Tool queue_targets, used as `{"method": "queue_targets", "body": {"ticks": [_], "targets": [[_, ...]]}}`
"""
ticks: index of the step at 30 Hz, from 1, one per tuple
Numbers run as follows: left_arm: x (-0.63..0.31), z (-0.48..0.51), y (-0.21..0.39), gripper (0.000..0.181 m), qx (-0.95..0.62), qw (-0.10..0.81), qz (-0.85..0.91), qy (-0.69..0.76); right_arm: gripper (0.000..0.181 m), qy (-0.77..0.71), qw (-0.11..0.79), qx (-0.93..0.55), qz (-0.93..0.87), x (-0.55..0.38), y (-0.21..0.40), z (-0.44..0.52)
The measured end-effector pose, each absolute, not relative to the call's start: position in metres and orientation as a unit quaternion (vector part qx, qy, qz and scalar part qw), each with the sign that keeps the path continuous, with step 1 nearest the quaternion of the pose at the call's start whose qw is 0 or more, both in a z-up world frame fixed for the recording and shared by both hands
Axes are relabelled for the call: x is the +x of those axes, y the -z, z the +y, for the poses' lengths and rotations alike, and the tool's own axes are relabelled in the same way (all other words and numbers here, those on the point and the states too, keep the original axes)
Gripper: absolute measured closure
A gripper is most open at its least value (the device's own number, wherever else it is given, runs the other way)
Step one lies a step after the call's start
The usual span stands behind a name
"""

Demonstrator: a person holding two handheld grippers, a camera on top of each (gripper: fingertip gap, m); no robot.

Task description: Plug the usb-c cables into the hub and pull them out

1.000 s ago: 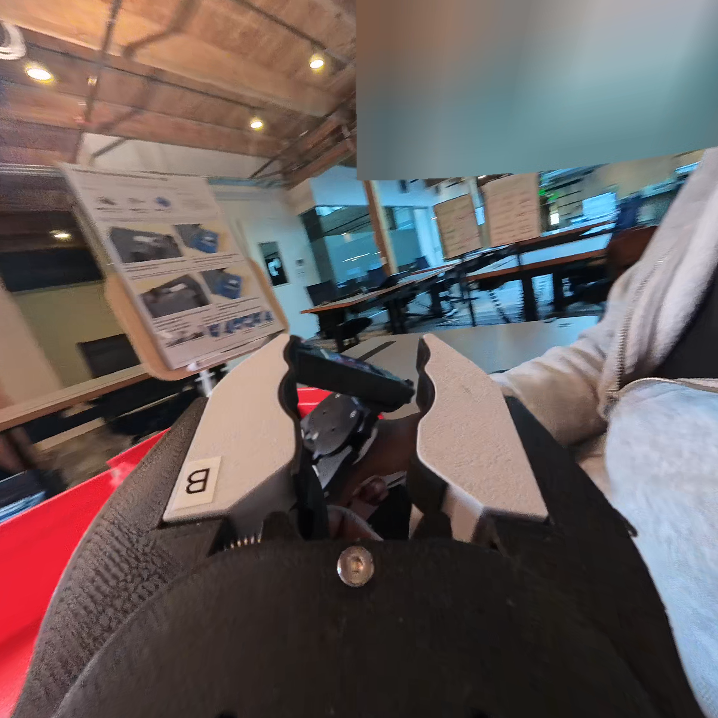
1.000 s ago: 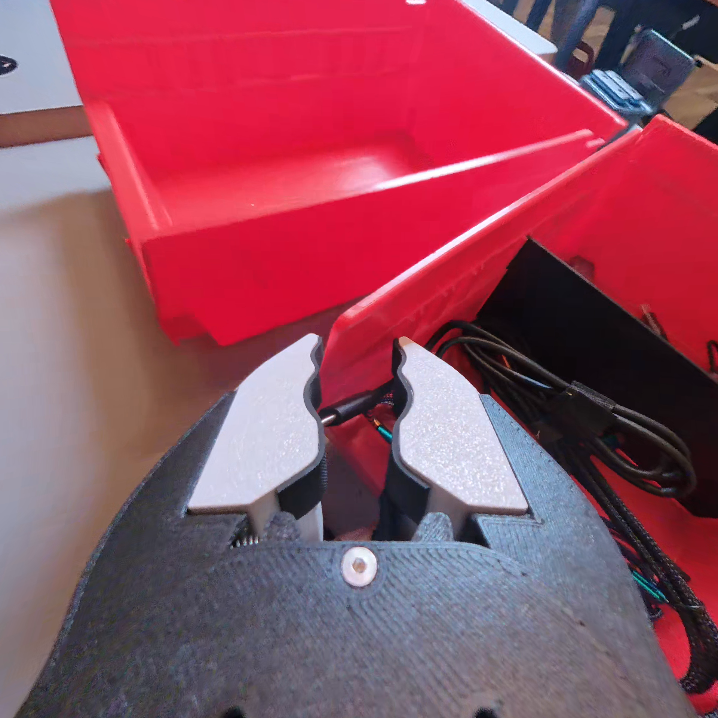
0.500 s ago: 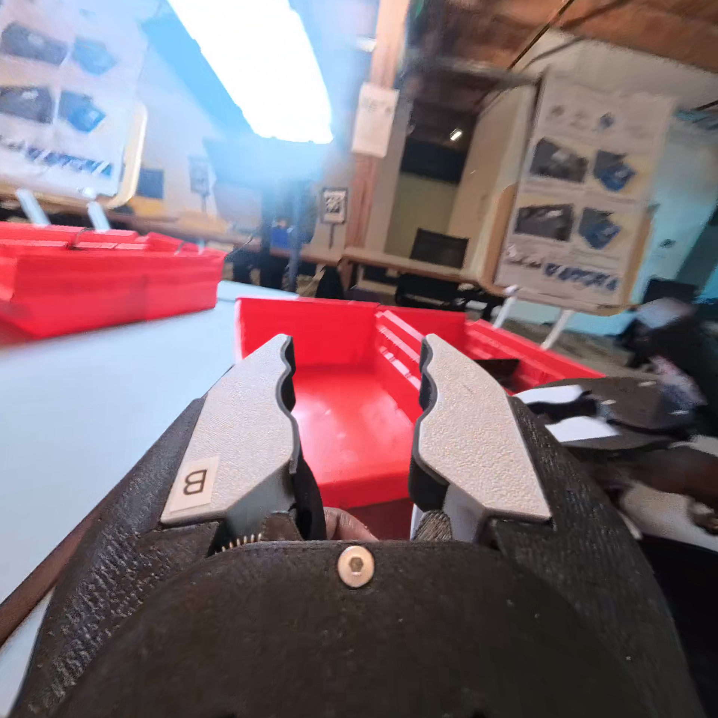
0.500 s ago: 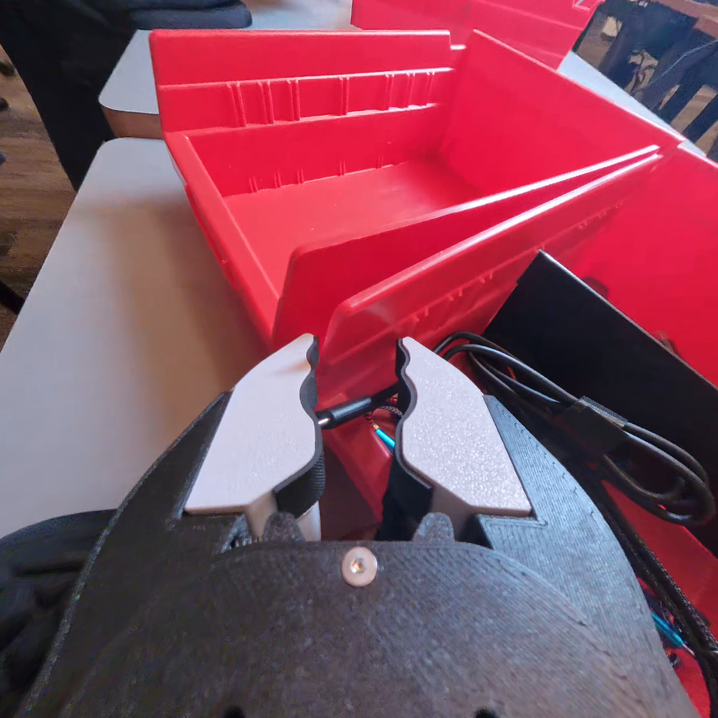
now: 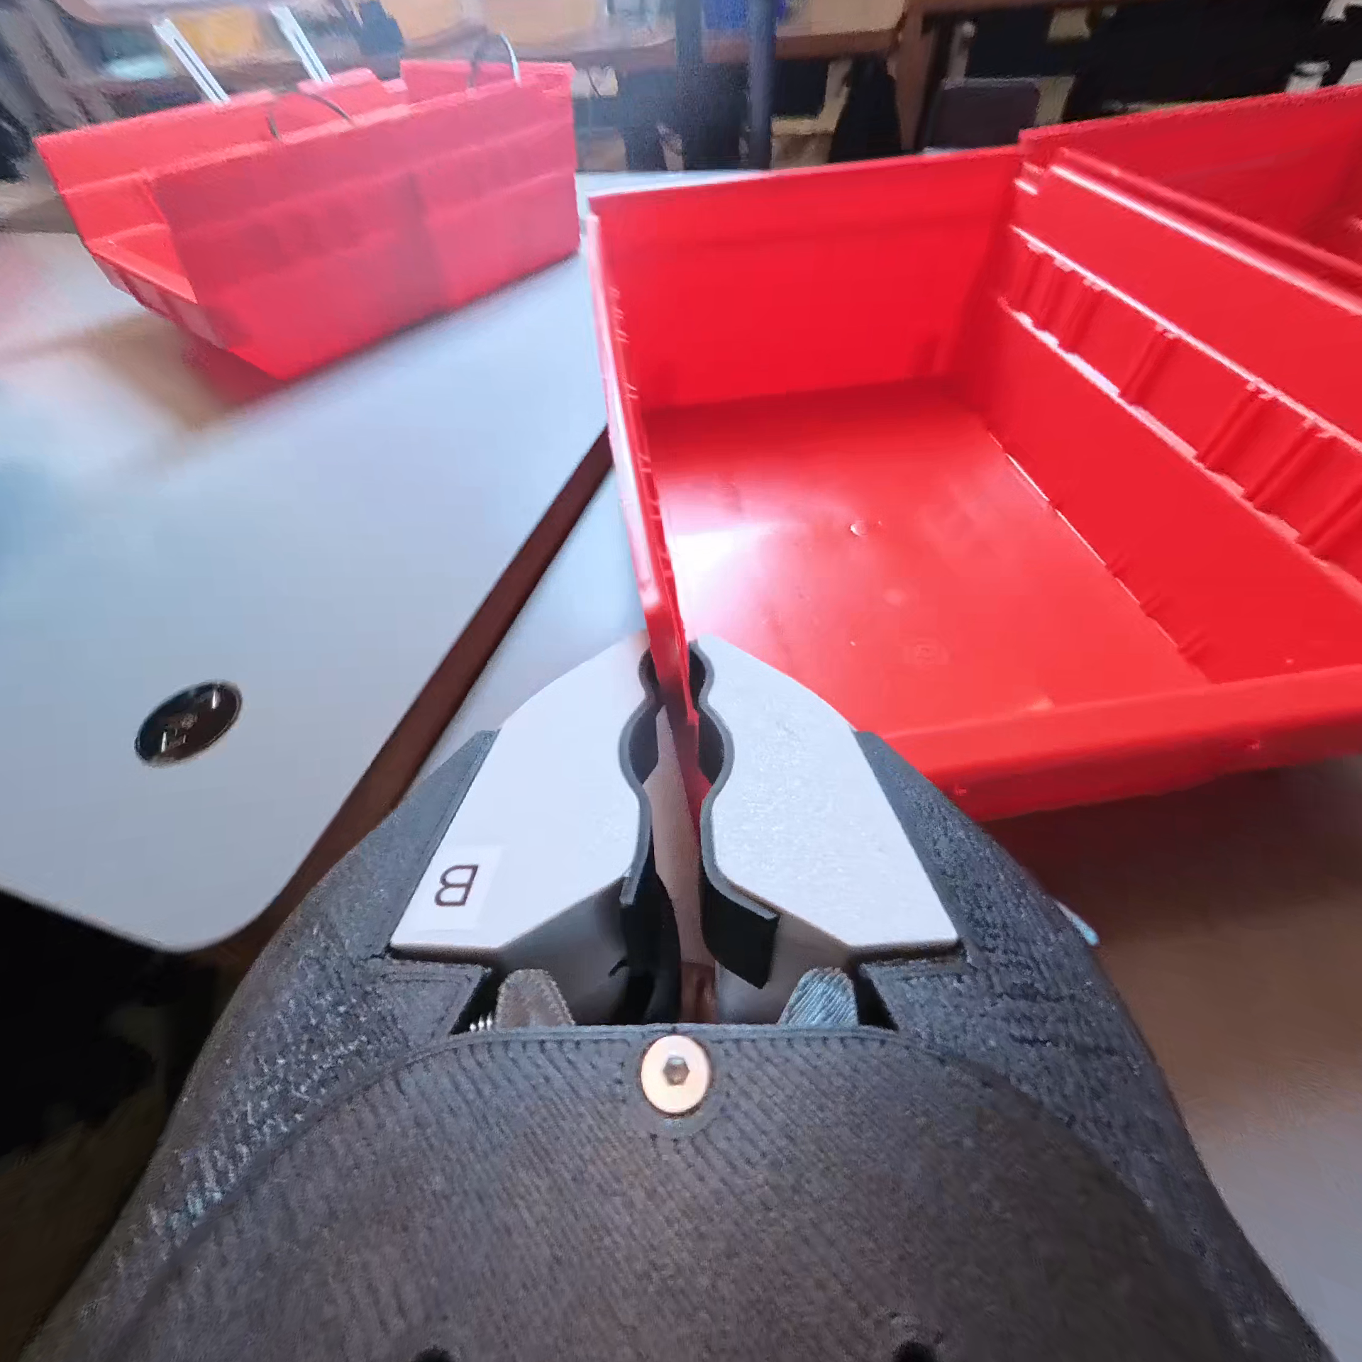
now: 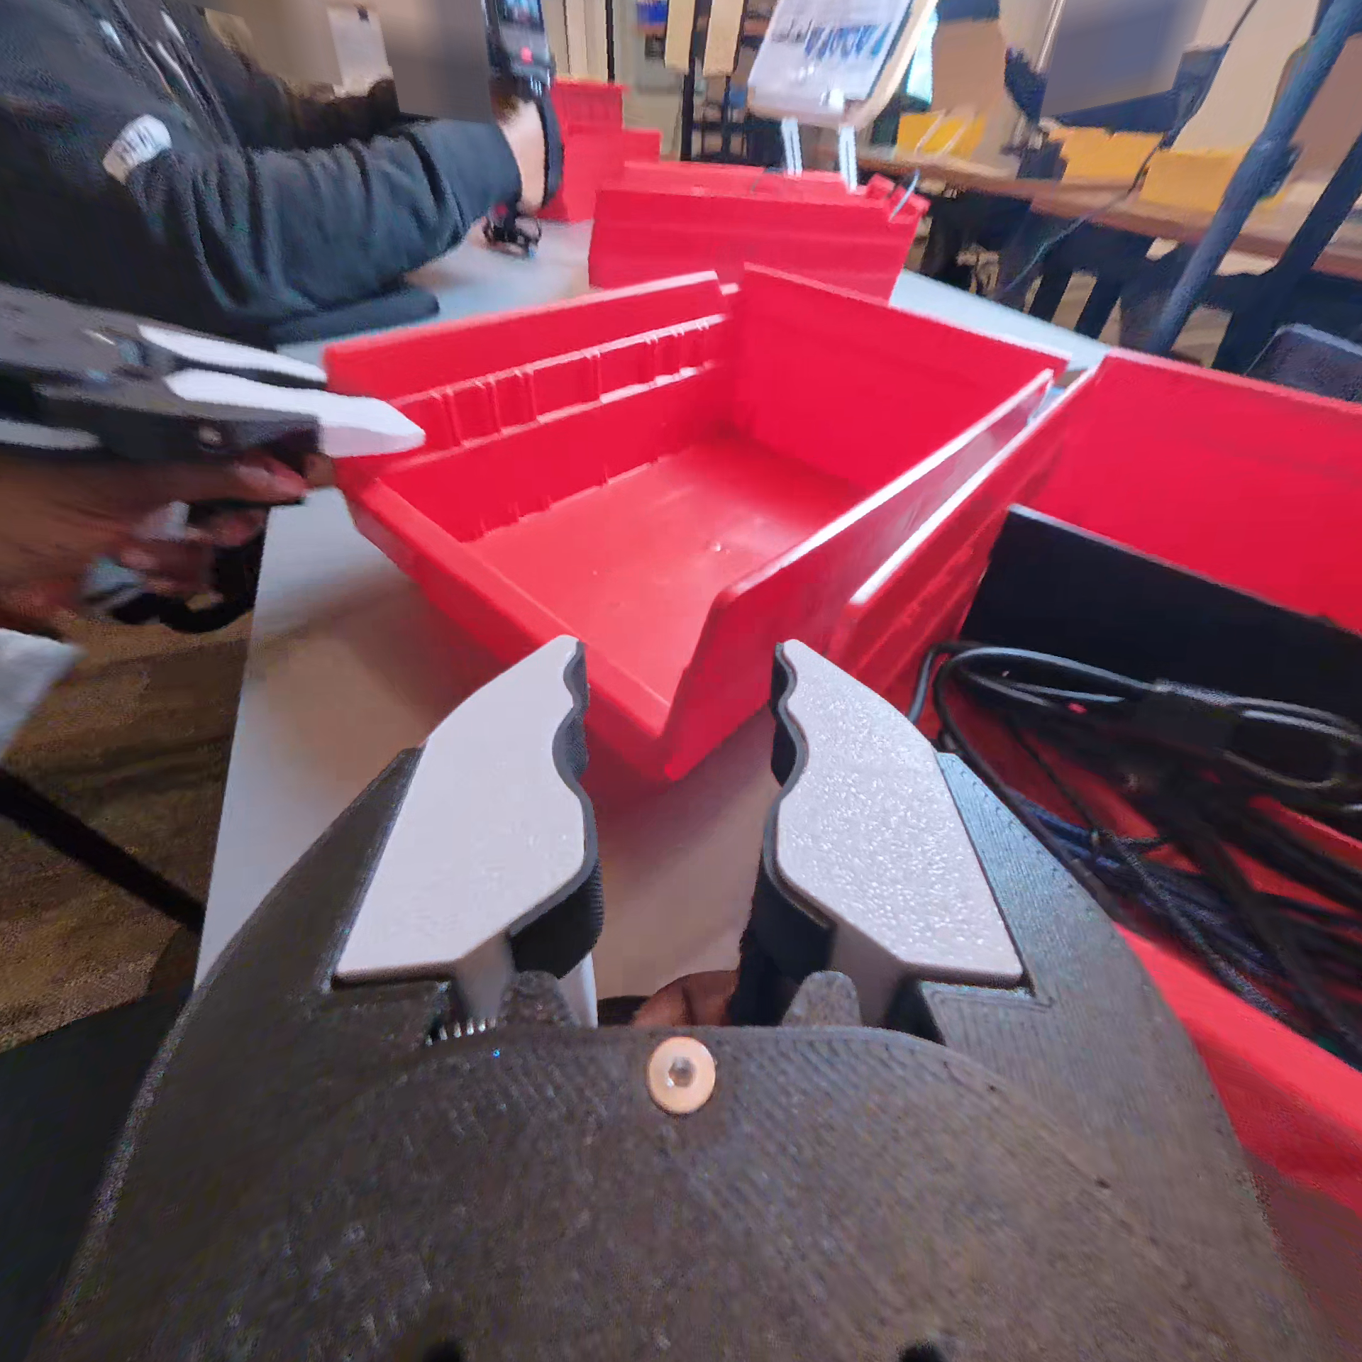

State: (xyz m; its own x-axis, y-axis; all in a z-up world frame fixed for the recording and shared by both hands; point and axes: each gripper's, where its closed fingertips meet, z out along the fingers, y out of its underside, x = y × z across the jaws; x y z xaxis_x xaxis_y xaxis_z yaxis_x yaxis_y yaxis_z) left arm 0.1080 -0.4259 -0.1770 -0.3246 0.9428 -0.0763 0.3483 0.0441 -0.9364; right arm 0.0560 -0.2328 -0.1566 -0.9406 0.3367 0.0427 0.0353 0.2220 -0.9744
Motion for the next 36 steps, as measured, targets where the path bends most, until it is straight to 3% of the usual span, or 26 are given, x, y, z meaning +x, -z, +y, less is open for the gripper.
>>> {"method": "queue_targets", "body": {"ticks": [3,5,6,10,13,15,17,23,27,31,36], "targets": [[0.132,-0.413,0.177,0.17,-0.534,0.309,-0.662,-0.425,0.136,-0.589,0.134,-0.116,-0.788,0.06,0.167,-0.237],[0.138,-0.409,0.159,0.132,-0.515,0.36,-0.649,-0.429,0.137,-0.569,0.157,-0.124,-0.797,0.055,0.172,-0.238],[0.138,-0.407,0.151,0.126,-0.502,0.389,-0.637,-0.437,0.136,-0.561,0.162,-0.128,-0.802,0.054,0.175,-0.239],[0.129,-0.415,0.168,0.123,-0.502,0.383,-0.634,-0.447,0.139,-0.525,0.171,-0.142,-0.822,0.047,0.187,-0.244],[0.116,-0.405,0.19,0.126,-0.54,0.358,-0.627,-0.433,0.144,-0.502,0.171,-0.145,-0.835,0.045,0.193,-0.248],[0.112,-0.408,0.194,0.147,-0.542,0.324,-0.625,-0.459,0.159,-0.483,0.182,-0.151,-0.843,0.04,0.198,-0.251],[0.115,-0.419,0.185,0.17,-0.53,0.274,-0.622,-0.507,0.162,-0.474,0.208,-0.149,-0.843,0.035,0.197,-0.252],[0.131,-0.398,0.128,0.168,-0.518,0.271,-0.571,-0.576,0.169,-0.551,0.292,-0.121,-0.772,0.033,0.141,-0.241],[0.143,-0.367,0.061,0.169,-0.453,0.323,-0.501,-0.663,0.169,-0.608,0.374,-0.096,-0.693,0.043,0.074,-0.208],[0.129,-0.301,0.022,0.167,-0.451,0.385,-0.425,-0.685,0.169,-0.621,0.448,-0.094,-0.637,0.046,0.034,-0.131],[0.082,-0.176,0.025,0.165,-0.513,0.482,-0.344,-0.621,0.169,-0.569,0.518,-0.173,-0.614,0.036,0.048,0.005]]}}
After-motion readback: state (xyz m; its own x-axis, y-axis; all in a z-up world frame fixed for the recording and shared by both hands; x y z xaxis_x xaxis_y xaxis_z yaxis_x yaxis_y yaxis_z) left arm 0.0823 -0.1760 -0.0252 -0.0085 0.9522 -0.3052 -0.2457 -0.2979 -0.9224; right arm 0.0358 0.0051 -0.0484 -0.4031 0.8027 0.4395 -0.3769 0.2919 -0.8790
